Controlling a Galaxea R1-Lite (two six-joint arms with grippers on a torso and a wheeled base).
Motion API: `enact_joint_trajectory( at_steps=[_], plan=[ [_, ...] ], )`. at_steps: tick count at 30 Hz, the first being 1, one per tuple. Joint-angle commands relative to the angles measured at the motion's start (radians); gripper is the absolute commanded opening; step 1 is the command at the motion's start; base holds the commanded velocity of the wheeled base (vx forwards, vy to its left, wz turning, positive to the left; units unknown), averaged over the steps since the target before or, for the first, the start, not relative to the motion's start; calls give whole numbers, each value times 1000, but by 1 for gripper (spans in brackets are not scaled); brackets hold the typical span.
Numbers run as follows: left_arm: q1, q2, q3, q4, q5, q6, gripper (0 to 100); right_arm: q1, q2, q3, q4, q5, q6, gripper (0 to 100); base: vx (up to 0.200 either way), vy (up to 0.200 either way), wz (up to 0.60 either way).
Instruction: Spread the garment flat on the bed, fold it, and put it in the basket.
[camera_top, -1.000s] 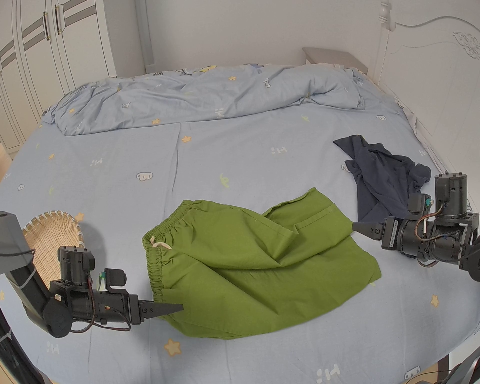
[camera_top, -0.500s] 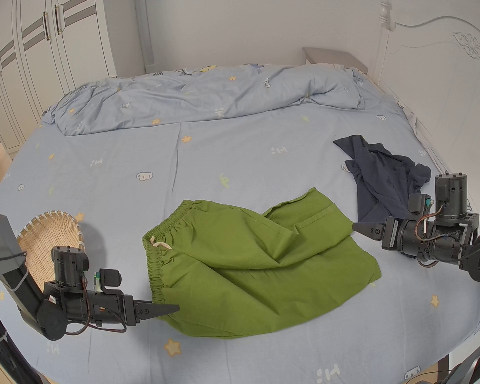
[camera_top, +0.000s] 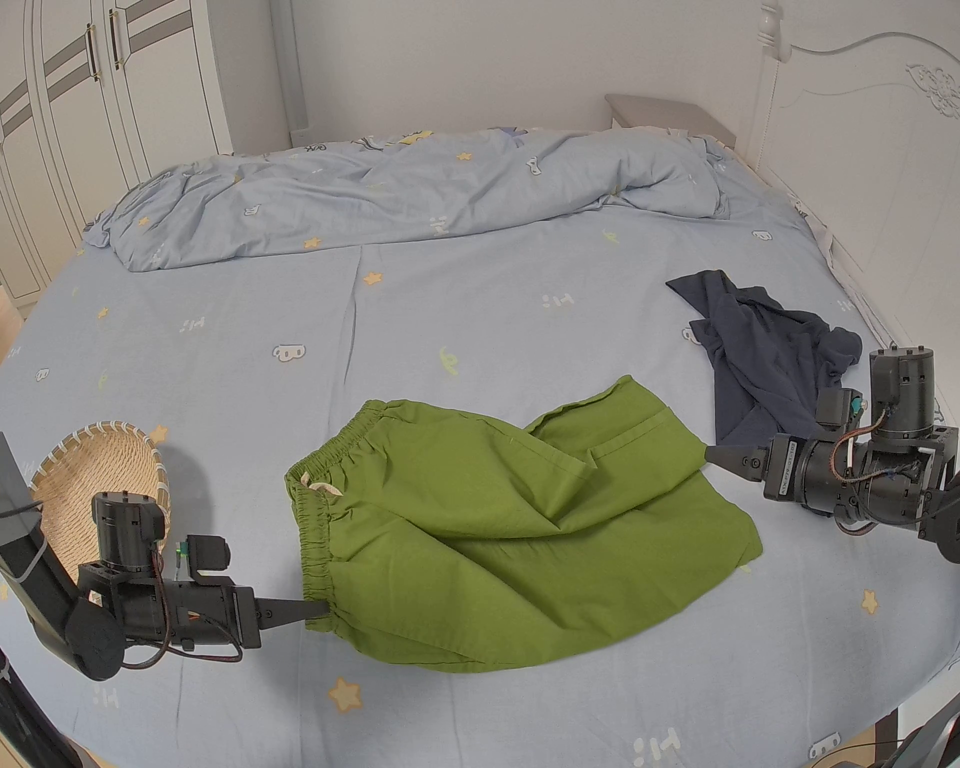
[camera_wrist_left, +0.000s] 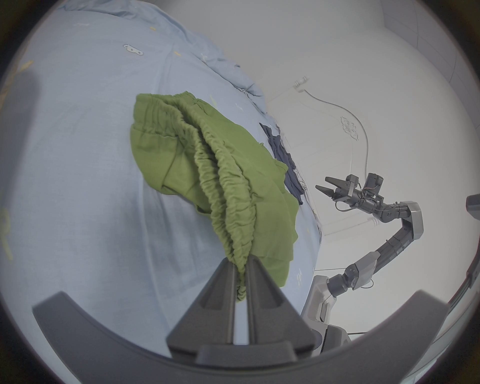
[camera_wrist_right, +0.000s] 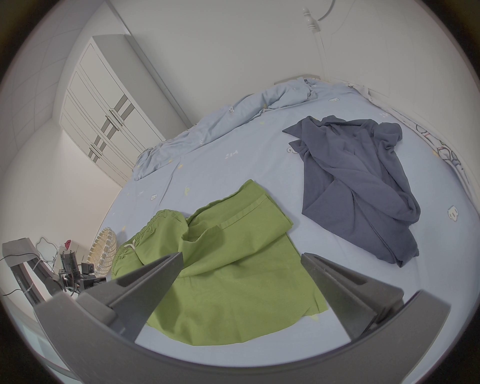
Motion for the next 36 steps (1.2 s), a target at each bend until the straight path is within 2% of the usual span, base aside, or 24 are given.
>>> enact_joint_trajectory(
  at_steps=[1,7,10,12,13,18,22,24,25,26,30,32,36],
  plan=[
    [53,-39,44,0,1,1,0,-12,1,-5,2,3,1,100,0,0,0],
    [161,-102,100,-2,1,4,0,-116,48,-46,41,69,-1,100,0,0,0],
    [225,-131,128,-2,1,4,0,-176,94,-83,107,124,-2,100,0,0,0],
    [258,-145,145,-2,1,4,0,-222,137,-127,179,193,-4,100,0,0,0],
    [259,-145,146,-2,1,4,0,-227,142,-132,188,201,-5,100,0,0,0],
    [254,-145,157,0,1,6,0,-277,212,-155,300,340,-44,100,0,0,0],
    [254,-139,151,-2,1,6,0,-303,266,-152,317,363,-93,100,0,0,0],
    [256,-136,145,0,1,6,0,-305,286,-147,320,406,-103,100,0,0,0],
    [256,-136,145,0,1,6,0,-305,286,-147,320,406,-103,100,0,0,0],
    [256,-134,142,-2,1,6,0,-309,298,-135,317,467,-134,100,0,0,0],
    [254,-128,137,-2,1,7,0,-357,317,-115,321,592,-269,100,0,0,0],
    [254,-130,137,0,1,7,0,-362,331,-109,323,606,-304,100,0,0,0],
    [254,-130,137,0,1,7,0,-357,346,-107,323,621,-309,100,0,0,0]
  ],
)
